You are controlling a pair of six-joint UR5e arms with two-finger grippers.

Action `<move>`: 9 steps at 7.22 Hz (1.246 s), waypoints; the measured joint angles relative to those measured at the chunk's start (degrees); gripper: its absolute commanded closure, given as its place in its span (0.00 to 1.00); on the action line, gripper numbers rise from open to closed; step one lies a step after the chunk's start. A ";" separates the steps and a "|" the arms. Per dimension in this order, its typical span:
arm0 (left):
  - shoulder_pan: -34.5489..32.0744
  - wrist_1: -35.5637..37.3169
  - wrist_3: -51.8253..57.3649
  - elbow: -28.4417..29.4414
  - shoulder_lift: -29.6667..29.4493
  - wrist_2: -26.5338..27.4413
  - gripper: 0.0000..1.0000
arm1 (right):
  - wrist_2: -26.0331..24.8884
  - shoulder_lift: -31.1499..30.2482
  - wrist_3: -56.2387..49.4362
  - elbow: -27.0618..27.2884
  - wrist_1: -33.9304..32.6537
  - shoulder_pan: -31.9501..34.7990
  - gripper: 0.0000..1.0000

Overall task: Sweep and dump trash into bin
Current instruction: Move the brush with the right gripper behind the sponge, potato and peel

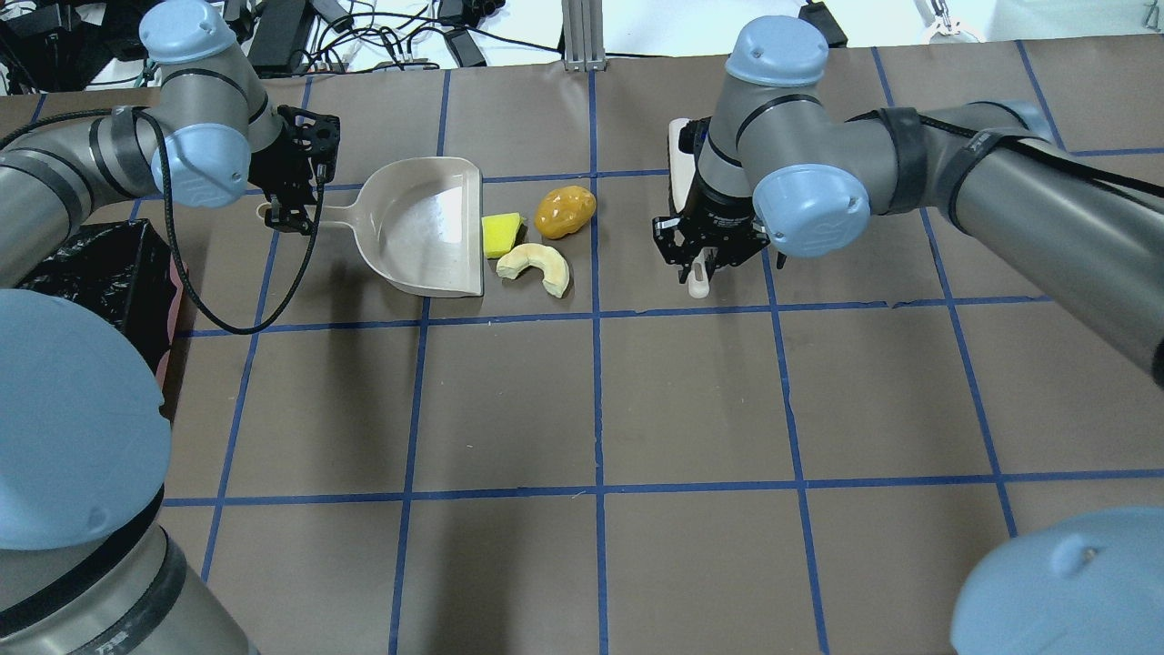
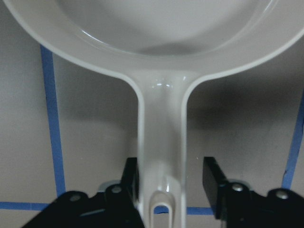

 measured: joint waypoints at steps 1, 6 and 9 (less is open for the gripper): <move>0.00 0.36 0.06 0.00 -0.01 0.01 0.80 | 1.08 1.25 1.38 -0.49 -0.48 1.03 1.00; -0.28 0.66 0.55 0.00 0.19 0.51 0.81 | 2.04 5.54 7.66 -2.87 -0.87 6.37 1.00; -0.50 0.51 0.41 0.00 0.18 1.35 0.81 | 2.08 6.12 10.16 -3.17 -0.93 8.01 1.00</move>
